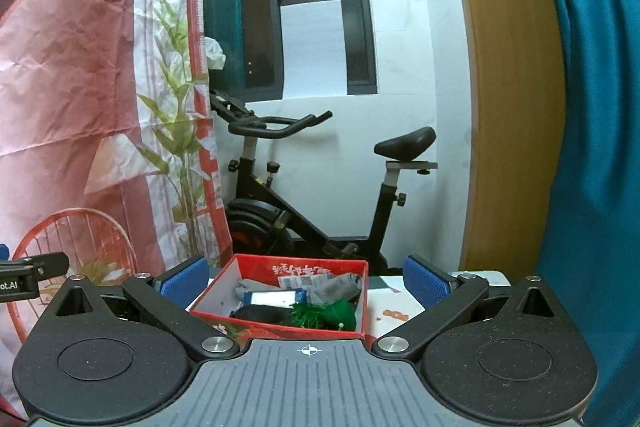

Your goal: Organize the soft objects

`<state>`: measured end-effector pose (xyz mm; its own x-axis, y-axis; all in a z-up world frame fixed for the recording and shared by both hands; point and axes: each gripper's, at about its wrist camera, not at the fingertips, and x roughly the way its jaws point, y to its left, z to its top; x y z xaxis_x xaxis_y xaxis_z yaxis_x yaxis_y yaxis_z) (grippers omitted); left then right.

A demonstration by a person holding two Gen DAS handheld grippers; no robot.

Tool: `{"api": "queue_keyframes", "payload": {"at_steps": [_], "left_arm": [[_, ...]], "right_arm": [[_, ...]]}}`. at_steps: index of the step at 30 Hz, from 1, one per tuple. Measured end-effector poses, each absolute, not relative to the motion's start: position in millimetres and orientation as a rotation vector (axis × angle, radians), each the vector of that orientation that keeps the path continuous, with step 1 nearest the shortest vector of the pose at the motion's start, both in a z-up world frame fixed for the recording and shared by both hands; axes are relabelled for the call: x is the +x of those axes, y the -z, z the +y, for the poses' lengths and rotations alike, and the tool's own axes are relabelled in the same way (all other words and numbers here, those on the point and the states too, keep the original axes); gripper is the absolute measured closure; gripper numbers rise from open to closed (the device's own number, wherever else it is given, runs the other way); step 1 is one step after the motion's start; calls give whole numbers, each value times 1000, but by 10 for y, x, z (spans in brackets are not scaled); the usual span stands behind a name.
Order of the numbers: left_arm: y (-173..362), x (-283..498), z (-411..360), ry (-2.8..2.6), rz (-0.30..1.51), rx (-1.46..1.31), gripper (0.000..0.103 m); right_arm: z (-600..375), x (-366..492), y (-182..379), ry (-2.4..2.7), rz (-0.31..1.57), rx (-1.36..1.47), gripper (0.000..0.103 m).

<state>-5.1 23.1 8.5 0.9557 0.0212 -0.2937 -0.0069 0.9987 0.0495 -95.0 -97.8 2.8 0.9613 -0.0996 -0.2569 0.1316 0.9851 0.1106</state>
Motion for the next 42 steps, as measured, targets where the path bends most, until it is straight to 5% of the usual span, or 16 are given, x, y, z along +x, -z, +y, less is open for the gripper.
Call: {"api": "queue_keyframes", "payload": {"at_steps": [42], "left_arm": [[-67, -68, 208, 17, 286, 60, 0]], "right_arm": [[-1057, -948, 20, 127, 249, 130, 0]]}}
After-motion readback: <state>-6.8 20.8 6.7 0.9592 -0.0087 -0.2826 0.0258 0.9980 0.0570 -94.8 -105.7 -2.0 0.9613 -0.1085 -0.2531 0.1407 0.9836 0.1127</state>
